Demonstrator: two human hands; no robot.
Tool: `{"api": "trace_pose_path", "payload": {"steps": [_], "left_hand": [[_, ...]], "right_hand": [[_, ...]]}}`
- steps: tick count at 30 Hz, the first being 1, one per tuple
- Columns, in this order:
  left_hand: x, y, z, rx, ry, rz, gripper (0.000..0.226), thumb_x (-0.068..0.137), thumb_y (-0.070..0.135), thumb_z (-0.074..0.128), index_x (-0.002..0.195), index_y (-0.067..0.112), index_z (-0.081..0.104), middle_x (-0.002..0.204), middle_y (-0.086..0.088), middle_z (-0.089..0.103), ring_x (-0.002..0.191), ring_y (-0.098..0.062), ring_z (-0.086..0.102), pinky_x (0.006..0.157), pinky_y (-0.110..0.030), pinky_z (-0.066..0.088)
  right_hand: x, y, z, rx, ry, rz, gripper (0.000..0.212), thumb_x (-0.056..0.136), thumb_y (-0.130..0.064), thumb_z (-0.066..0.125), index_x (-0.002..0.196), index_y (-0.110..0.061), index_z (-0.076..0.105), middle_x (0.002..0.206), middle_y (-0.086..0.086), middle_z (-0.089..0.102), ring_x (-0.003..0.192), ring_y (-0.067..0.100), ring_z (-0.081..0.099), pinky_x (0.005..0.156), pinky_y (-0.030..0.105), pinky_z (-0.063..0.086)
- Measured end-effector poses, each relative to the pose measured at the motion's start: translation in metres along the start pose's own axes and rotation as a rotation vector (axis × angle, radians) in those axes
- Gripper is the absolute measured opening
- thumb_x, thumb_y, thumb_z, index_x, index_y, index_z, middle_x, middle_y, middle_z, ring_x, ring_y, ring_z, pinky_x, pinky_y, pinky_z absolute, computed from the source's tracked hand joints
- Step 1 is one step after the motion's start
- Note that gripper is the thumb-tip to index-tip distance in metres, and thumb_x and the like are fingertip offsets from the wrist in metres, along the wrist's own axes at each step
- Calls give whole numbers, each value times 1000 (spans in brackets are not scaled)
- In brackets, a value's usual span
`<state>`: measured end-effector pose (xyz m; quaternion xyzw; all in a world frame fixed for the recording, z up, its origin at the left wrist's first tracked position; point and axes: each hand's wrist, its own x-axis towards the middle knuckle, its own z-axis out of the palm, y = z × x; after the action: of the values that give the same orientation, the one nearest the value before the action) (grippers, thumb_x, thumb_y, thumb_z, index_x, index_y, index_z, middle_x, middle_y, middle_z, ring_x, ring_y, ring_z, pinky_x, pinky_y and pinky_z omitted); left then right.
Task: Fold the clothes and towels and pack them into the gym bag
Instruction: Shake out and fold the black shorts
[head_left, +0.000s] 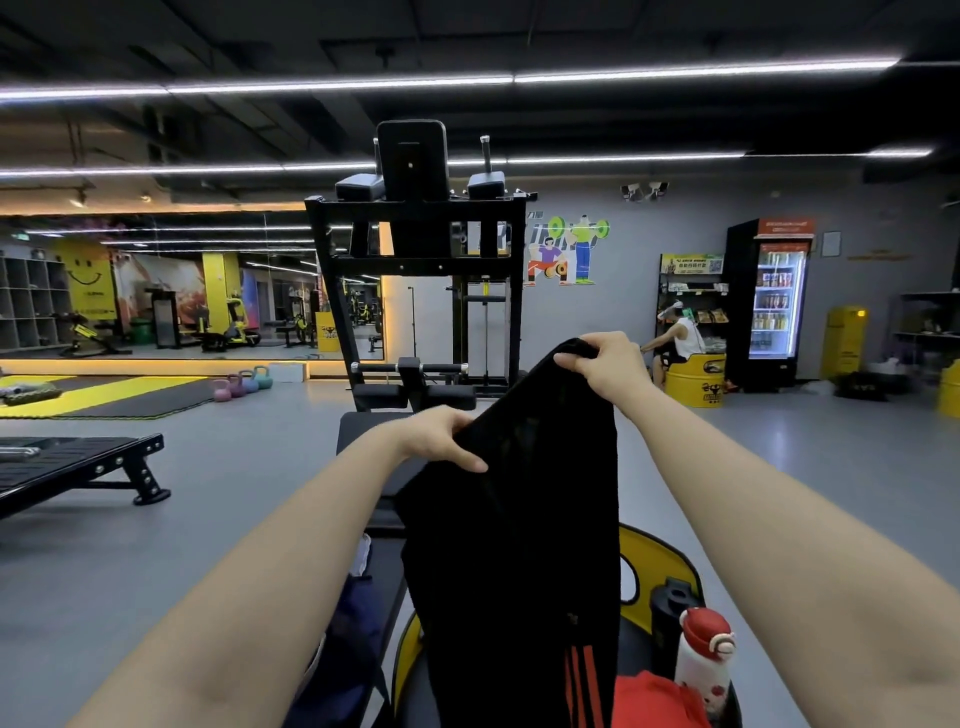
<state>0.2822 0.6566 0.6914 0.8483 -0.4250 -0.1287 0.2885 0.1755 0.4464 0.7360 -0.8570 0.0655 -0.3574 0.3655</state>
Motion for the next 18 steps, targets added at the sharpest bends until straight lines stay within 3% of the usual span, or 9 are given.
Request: {"api": "trace_pose_path", "payload": {"steps": [6, 12, 15, 18], "left_hand": [[-5, 7, -35, 202, 110, -39, 36, 85, 25, 69, 118, 20, 56, 113, 1, 56, 104, -13, 54, 83, -23, 41], [-12, 12, -58, 394, 366, -67, 44, 87, 45, 62, 120, 16, 56, 90, 9, 55, 83, -6, 52, 61, -20, 38], [-14, 18, -67, 500, 423, -94, 40, 86, 52, 59, 113, 23, 53, 101, 3, 57, 90, -13, 53, 67, -27, 43], [-15, 20, -75, 287, 364, -79, 29, 87, 42, 62, 104, 21, 53, 108, -4, 59, 90, -19, 58, 77, -33, 50]], "right_hand": [[-2, 10, -18, -25, 15, 26, 23, 94, -18, 58, 112, -5, 65, 108, 11, 64, 101, 21, 54, 83, 28, 38], [-4, 13, -23, -167, -8, -80, 17, 96, -8, 53, 112, -16, 53, 102, 5, 53, 87, 16, 49, 80, 26, 35], [-1, 13, -23, -265, -45, -162, 23, 97, -5, 48, 115, -18, 56, 105, 5, 50, 93, 19, 49, 81, 26, 34], [-2, 15, -25, -250, -126, -186, 26, 98, -6, 46, 117, -19, 60, 105, 5, 48, 103, 20, 47, 87, 25, 34]]}}
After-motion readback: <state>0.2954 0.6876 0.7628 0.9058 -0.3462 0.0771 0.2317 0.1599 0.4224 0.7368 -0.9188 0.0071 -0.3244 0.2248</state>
